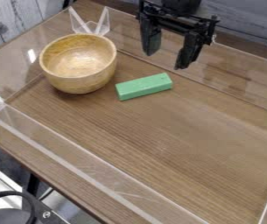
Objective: Put the green block in the brown bowl
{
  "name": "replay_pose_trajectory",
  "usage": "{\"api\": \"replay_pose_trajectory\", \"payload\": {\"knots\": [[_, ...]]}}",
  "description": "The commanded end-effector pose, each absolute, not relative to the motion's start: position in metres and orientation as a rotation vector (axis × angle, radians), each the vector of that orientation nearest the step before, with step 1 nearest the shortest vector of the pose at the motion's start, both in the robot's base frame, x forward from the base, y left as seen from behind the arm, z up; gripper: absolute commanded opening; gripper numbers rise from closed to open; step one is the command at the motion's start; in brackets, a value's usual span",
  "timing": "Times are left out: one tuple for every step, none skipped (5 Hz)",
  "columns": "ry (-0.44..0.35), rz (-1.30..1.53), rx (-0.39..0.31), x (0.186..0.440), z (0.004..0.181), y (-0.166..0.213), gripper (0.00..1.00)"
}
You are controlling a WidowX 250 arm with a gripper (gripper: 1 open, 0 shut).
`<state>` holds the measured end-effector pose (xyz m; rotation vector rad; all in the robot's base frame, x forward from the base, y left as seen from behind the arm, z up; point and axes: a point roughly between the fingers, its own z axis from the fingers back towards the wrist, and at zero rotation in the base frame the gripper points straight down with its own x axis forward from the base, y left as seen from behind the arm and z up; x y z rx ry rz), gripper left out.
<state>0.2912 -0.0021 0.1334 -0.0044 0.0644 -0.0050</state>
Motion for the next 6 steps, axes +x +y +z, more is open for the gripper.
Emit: {"api": "replay_pose_trajectory", "payload": {"knots": [[0.100,-0.183,-0.003,0.292,0.119,0.001,1.00],[0.098,-0.379,0.036,0.289,0.109,0.015,1.00],[0.078,-0.576,0.074,0.287,0.103,0.026,1.00],[0.081,-0.701,0.058,0.294,0.103,0.033,1.00],[0.088,-0.791,0.039,0.300,0.102,0.038,1.00],[0.070,-0.824,0.037,0.306,0.090,0.048,1.00]]}}
